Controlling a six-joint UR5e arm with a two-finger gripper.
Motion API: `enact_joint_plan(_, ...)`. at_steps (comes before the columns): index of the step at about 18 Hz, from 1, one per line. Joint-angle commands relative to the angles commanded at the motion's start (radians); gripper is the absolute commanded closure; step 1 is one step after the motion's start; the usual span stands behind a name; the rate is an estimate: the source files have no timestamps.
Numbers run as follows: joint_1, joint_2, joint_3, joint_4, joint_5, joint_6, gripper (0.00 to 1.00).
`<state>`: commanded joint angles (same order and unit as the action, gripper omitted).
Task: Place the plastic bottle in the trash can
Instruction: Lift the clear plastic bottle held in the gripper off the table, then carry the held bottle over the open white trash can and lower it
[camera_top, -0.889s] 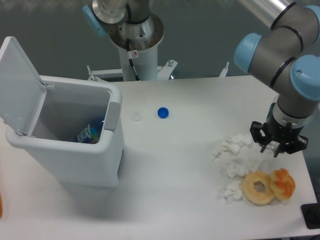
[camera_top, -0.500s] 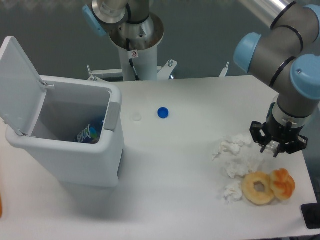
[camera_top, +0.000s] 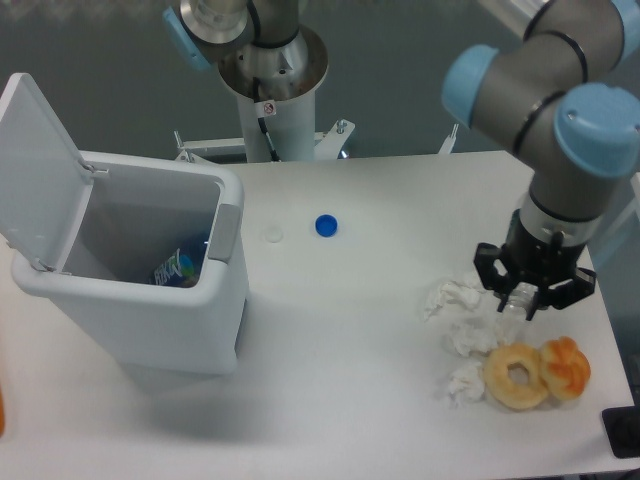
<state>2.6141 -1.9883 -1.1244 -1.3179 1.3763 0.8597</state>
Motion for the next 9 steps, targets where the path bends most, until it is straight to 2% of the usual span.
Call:
enact_joint_plan(3, -0.052, 0.051, -0.021, 0.11, -0.071, -0.178, 1.0)
enact_joint_plan(7, -0.132, 0.111, -0.087, 0.239, -0.114, -0.304, 1.0)
enact_joint_plan(9, -0.147, 0.12, -0.089, 0.285, -0.149, -0.384, 1.0)
